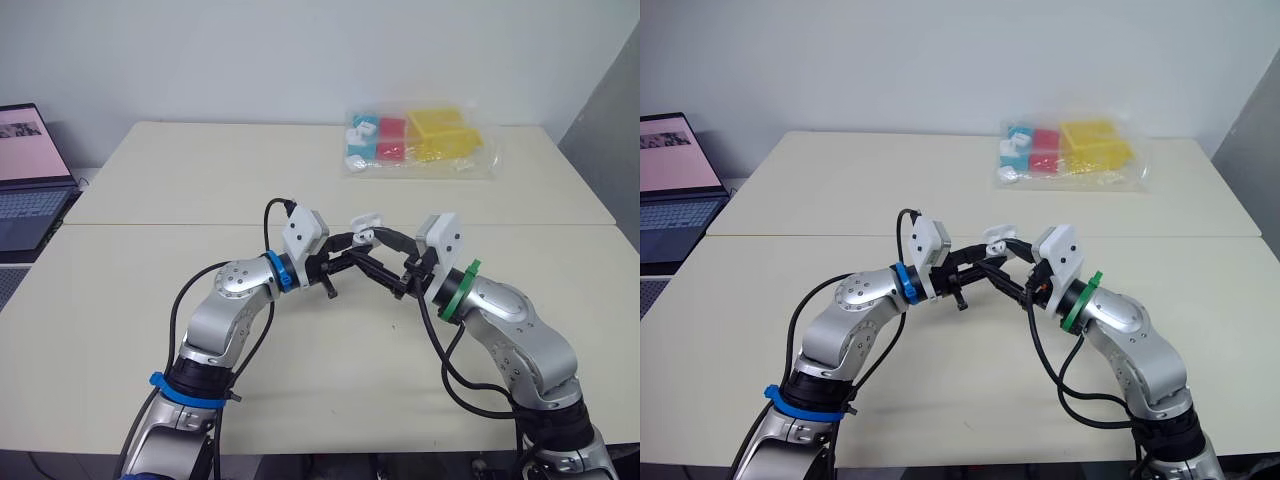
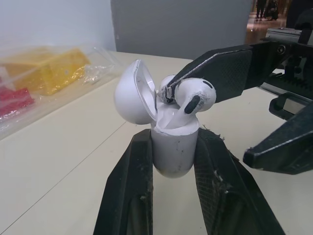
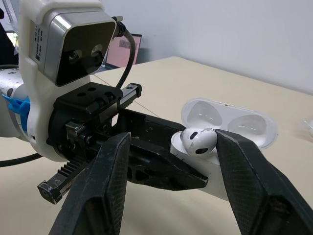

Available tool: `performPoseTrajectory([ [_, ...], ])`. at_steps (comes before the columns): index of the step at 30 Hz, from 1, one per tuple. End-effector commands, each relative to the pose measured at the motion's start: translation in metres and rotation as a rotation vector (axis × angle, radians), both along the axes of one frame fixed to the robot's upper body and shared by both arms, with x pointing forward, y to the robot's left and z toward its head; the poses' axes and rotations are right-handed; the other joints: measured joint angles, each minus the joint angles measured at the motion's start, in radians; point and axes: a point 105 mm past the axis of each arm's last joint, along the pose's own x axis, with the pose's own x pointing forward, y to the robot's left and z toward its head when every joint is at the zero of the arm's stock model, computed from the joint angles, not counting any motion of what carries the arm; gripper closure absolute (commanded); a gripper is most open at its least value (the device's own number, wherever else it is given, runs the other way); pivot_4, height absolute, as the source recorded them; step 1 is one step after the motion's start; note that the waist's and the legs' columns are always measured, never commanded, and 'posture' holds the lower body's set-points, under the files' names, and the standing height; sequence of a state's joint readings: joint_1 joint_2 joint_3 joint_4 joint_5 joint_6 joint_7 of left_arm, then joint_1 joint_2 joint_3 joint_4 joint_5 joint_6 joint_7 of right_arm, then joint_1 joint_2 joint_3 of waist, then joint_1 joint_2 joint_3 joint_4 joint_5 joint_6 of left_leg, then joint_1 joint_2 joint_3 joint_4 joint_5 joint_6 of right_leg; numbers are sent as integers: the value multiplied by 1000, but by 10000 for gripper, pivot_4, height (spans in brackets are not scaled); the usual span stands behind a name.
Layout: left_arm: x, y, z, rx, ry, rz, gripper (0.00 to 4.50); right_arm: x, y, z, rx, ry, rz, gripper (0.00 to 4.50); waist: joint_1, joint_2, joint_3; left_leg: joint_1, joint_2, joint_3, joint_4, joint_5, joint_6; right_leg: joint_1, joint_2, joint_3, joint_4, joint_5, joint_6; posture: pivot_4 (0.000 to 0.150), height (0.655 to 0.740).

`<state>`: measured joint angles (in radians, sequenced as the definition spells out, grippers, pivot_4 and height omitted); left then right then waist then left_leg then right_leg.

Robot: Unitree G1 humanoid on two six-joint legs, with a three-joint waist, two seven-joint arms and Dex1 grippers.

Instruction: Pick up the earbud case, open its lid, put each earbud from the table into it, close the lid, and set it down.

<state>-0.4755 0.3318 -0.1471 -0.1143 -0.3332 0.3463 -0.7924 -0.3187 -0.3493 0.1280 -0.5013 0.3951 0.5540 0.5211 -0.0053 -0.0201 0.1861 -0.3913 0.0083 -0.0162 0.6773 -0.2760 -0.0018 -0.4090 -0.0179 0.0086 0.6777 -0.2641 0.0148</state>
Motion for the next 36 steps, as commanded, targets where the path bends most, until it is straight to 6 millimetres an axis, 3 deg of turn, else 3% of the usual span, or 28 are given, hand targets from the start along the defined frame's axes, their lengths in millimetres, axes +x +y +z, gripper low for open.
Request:
performPoseTrajectory([
  [1, -6, -1, 17, -26, -63, -19, 37188, 0, -6, 17, 33, -68, -45, 17276, 0, 0, 0, 0, 0, 0, 0, 0, 0, 0, 0, 0, 0, 0, 0, 1500, 7400],
  [12, -6, -1, 16, -25, -61, -17, 37188, 1, -6, 31, 83, -83, -61, 17276, 0, 0, 0, 0, 0, 0, 0, 0, 0, 0, 0, 0, 0, 0, 0, 1500, 7400],
  [19, -6, 0, 15, -24, -60, -15, 37188, -12, -19, 41, 28, -97, -17, 17276, 1, 0, 0, -1, 0, 0, 0, 0, 0, 0, 0, 0, -1, 0, 0, 1500, 7400],
  [26, -8, 0, 16, -37, -52, -29, 37188, -2, -46, 77, -68, -119, 30, 17276, -1, 0, 0, 0, 0, 0, 0, 0, 0, 0, 0, 0, -1, 0, 0, 1500, 7400],
  [29, -10, -1, 17, -46, -48, -43, 37188, 10, -52, 86, -128, -126, 16, 23051, 0, 0, 0, 0, 0, 0, 0, 0, 0, 0, 0, -1, -1, 0, 0, 1500, 7400],
  [35, -15, -4, 16, -36, -42, -78, 37188, 30, -47, 92, -318, -109, 64, 44572, -4, 0, 0, -1, 0, 3, -1, 0, 0, -2, 0, 2, -3, 1, -1, 1500, 7400],
  [36, -16, -4, 16, -35, -42, -81, 37188, 32, -46, 93, -330, -106, 69, 45000, -3, 0, 0, -1, 0, 2, -1, 0, 0, -2, 0, 2, -3, 1, -1, 1500, 7400],
])
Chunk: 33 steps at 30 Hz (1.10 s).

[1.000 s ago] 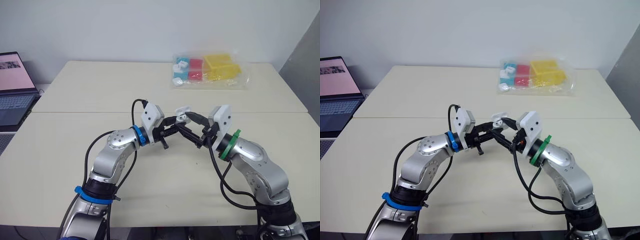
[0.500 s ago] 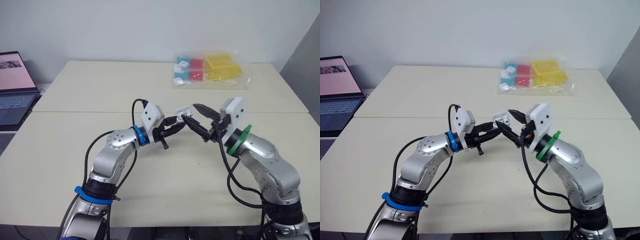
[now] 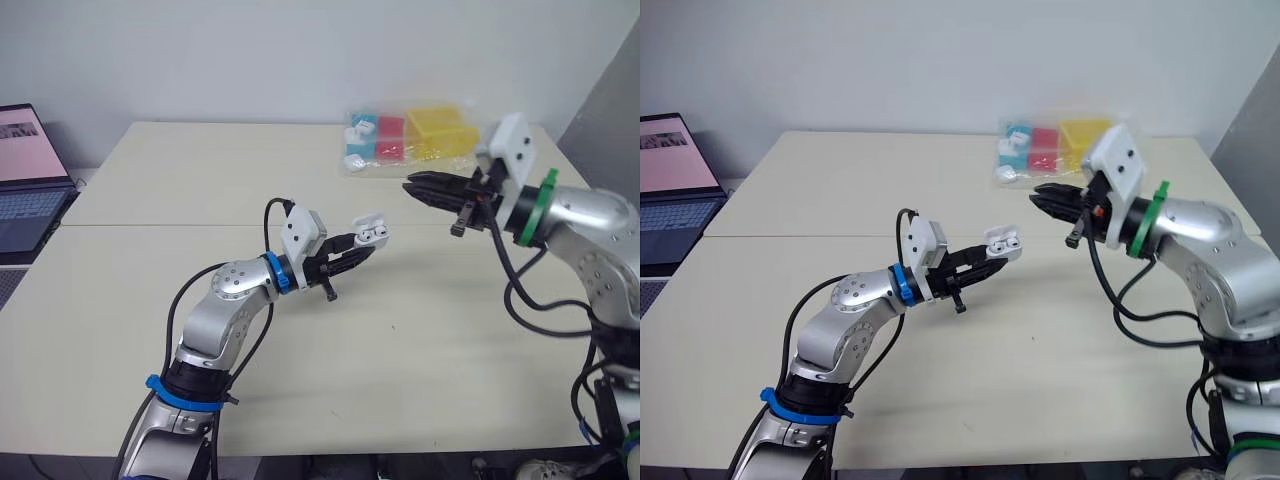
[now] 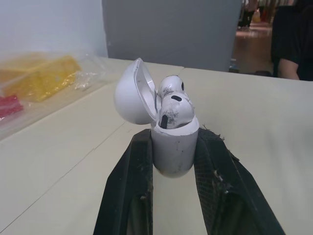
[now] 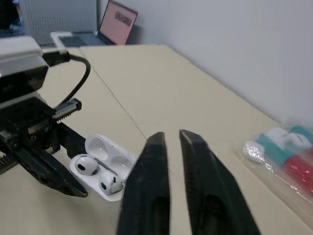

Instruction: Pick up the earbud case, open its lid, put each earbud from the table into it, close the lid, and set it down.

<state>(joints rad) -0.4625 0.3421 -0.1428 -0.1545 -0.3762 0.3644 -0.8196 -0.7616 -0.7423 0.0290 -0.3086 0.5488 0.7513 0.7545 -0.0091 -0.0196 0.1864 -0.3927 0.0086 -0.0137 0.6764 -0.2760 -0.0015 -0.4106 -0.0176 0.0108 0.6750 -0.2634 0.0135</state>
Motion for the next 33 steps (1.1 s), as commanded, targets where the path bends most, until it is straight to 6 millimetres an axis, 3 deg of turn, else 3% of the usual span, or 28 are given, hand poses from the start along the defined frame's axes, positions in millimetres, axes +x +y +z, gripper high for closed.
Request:
performPoseTrajectory([
  [1, -7, -3, 12, -10, -48, -32, 37188, 6, 2, 10, -44, -18, 13, 45000, 2, 0, 0, -1, 0, -1, 0, 0, 0, 0, 0, -1, -1, 0, 0, 1500, 7400],
  [5, -9, -3, 10, 8, -48, -46, 37188, 20, 5, 17, -163, 23, 51, 45000, 2, 0, 0, -2, 0, -1, 0, 0, 0, -1, 0, -1, 0, 0, 0, 1500, 7400],
  [14, -11, -5, 6, 36, -50, -71, 37188, 36, 23, 0, -364, 96, 179, 45000, 4, 0, 0, -6, 0, -2, 0, 0, 0, -4, -1, -3, -1, 0, -1, 1500, 7400],
  [18, -11, -5, 6, 42, -55, -70, 37188, 36, 33, -13, -425, 137, 249, 45000, 4, 0, 0, -6, 0, -2, 0, 0, 0, -6, -1, -2, 1, 0, -1, 1500, 7400],
  [23, -12, -5, 7, 42, -58, -69, 37188, 31, 43, -14, -428, 143, 306, 45000, 5, 0, 0, -8, 0, -1, 1, 0, 0, -8, -2, -2, 3, 0, -1, 1500, 7400],
  [33, -12, -7, 12, 43, -68, -59, 37188, 15, 38, -19, -485, 192, 377, 45000, 5, 0, 0, -8, 0, -1, 1, 0, 0, -9, -2, -2, 4, 1, -1, 1500, 7400],
])
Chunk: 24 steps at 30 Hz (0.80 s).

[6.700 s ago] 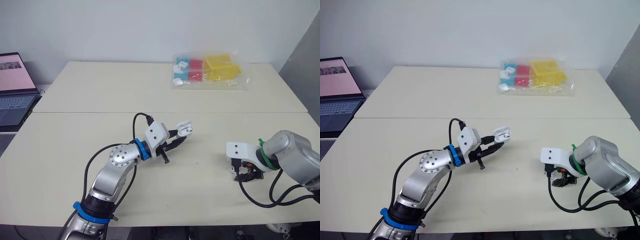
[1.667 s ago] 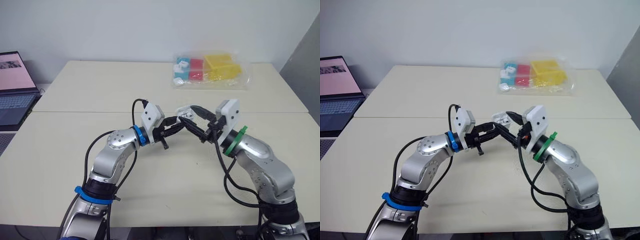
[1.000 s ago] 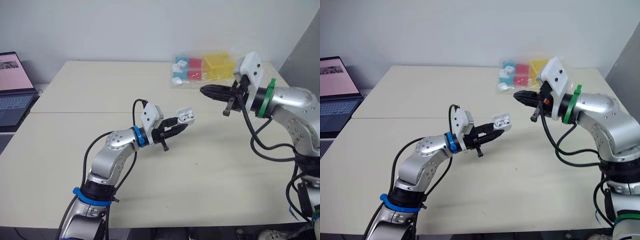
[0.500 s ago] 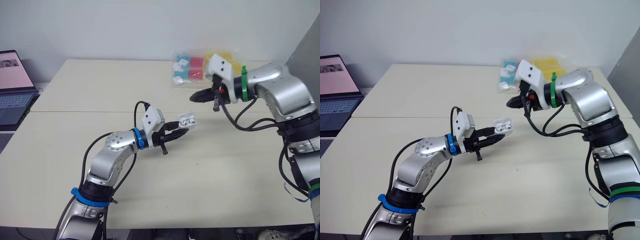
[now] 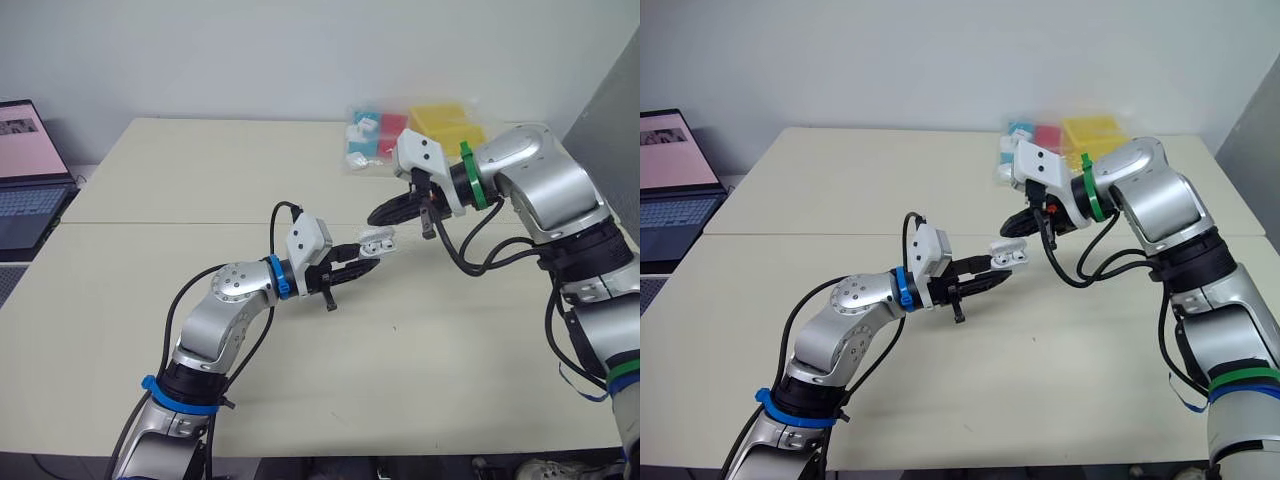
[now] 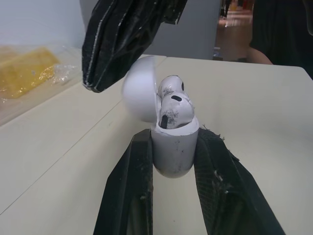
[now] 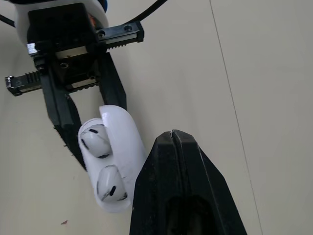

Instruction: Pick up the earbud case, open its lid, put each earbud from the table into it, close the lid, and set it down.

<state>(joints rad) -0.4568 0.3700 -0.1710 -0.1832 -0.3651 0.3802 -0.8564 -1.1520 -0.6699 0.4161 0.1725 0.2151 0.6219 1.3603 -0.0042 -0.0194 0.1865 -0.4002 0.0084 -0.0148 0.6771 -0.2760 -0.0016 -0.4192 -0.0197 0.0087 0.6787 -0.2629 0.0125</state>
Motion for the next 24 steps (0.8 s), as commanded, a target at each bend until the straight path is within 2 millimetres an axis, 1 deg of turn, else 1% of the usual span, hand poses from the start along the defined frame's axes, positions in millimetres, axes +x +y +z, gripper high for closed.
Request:
performPoseTrajectory([
  [1, -3, -4, 17, -13, -68, -6, 37188, -11, -1, 10, -10, -17, 42, 45000, 0, 0, 0, 0, 0, 0, 0, 0, 0, 0, 0, 0, 0, 0, 0, 1500, 7400],
  [5, -2, -4, 17, -11, -71, 3, 37188, -17, -3, 9, -21, -4, 60, 45000, 0, 0, 0, 0, 0, 0, 0, 0, 0, 0, 0, 0, 0, 0, 0, 1500, 7400],
  [8, -1, -4, 19, -20, -72, 15, 37188, -20, -3, 4, -17, 2, 55, 45000, 1, 0, 0, 0, 0, 0, 0, 0, 0, 0, 0, 0, 0, 0, 0, 1500, 7400],
  [11, 0, -3, 19, -24, -70, 23, 37188, -21, -5, -5, -25, -13, 47, 45000, 1, 0, 0, 0, 0, 0, 0, 0, 0, 0, 0, 0, 0, 0, 0, 1500, 7400],
  [19, 2, -2, 19, -41, -63, 38, 37188, -21, -5, -16, -28, -65, 40, 45000, 1, 0, 0, 0, 0, 0, 1, 0, 0, 0, 0, 0, 1, 0, 0, 1500, 7400],
  [21, 2, -2, 18, -35, -62, 36, 37188, -17, -5, -9, 0, -92, 14, 45000, 0, 0, 0, 0, 0, 0, 1, 0, 0, 0, 0, 1, 1, 0, 0, 1500, 7400],
  [24, 2, 0, 13, -13, -51, 30, 37188, -17, -12, 10, 64, -101, -15, 45000, 1, 0, 0, 0, 0, 0, 1, 0, 0, 0, 0, 0, 1, 0, 0, 1500, 7400],
])
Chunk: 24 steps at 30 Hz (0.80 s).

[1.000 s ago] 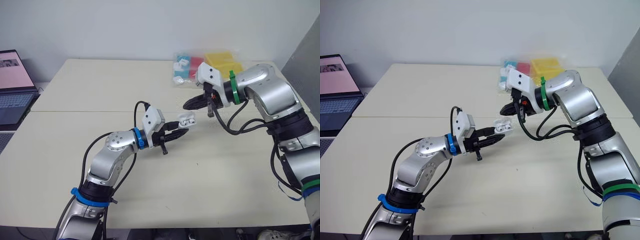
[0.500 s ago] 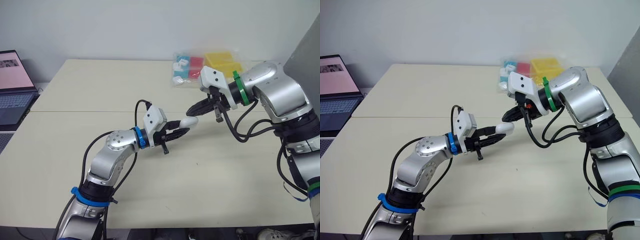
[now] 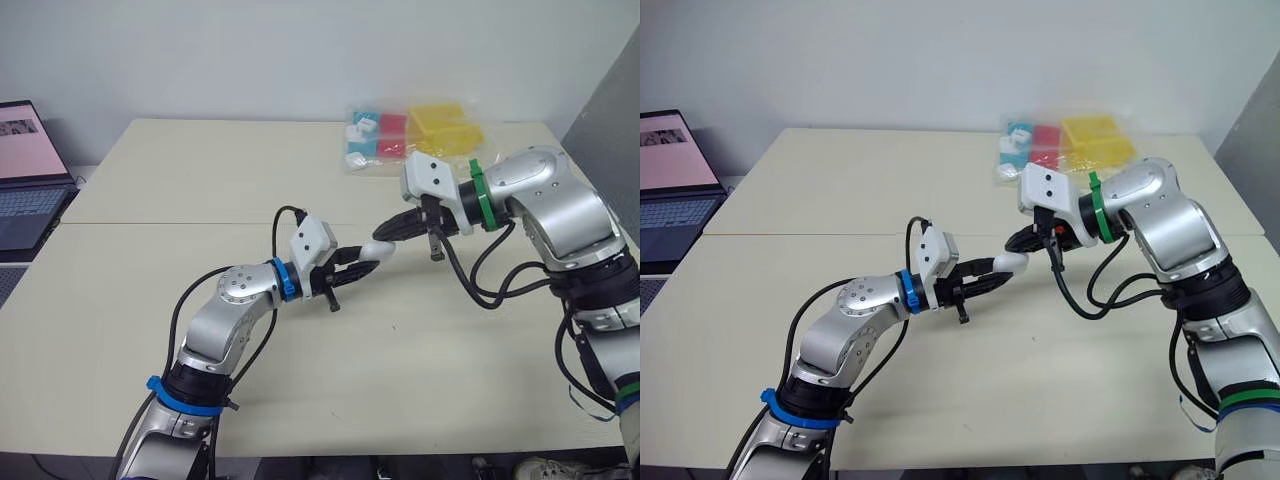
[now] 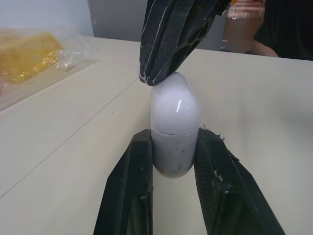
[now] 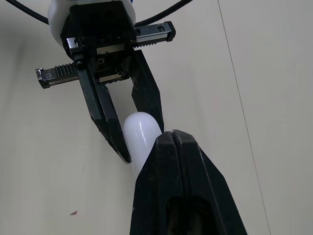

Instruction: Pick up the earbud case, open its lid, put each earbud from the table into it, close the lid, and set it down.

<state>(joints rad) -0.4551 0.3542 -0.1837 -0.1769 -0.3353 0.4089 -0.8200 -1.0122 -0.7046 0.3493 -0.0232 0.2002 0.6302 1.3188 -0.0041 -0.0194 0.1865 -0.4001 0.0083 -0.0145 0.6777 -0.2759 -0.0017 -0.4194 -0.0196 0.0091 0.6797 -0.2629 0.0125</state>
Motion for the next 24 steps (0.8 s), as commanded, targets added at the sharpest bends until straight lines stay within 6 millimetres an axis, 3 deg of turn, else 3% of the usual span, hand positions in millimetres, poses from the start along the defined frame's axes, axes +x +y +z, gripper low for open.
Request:
performPoseTrajectory([
  [1, -2, 3, 18, -18, -71, -15, 37188, -3, -9, 25, 66, -44, -23, 45000, 1, 0, 0, 0, 0, 0, 0, 0, 0, 0, 0, 0, 0, 0, 0, 1500, 7400],
  [5, -7, -3, 6, -13, 70, -65, 37188, -21, -33, 25, 50, -85, -21, 45000, 10, 0, 0, -1, 0, -1, 0, 0, 0, 0, 0, -1, -1, 0, 0, 1500, 7400],
  [10, -12, -12, -10, 8, 310, -133, 37188, -41, -49, 23, 67, -113, -62, 45000, 4, 0, 0, -1, -1, 0, 0, 0, 0, 1, 0, 0, -1, 0, 0, 1500, 7400],
  [15, -12, -25, -23, -48, 627, -146, 37188, -69, -65, -5, -20, 14, -89, 45000, 3, 0, 0, 0, -1, -2, 1, 0, 0, 2, 1, -2, 0, 0, 1, 1500, 7400],
  [20, -11, -35, -40, -48, 822, -123, 37188, -80, -74, -29, -96, 51, -121, 45000, -1, 0, 0, 3, -1, -1, 2, 0, 0, 4, 1, 0, 0, -1, 2, 1500, 7400],
  [24, -9, -35, -54, -14, 879, -90, 37188, -78, -74, -34, -85, 29, -143, 45000, -4, 0, 0, 4, 0, -1, 1, 0, 0, 5, 2, 0, 0, -1, 3, 1500, 7400],
])
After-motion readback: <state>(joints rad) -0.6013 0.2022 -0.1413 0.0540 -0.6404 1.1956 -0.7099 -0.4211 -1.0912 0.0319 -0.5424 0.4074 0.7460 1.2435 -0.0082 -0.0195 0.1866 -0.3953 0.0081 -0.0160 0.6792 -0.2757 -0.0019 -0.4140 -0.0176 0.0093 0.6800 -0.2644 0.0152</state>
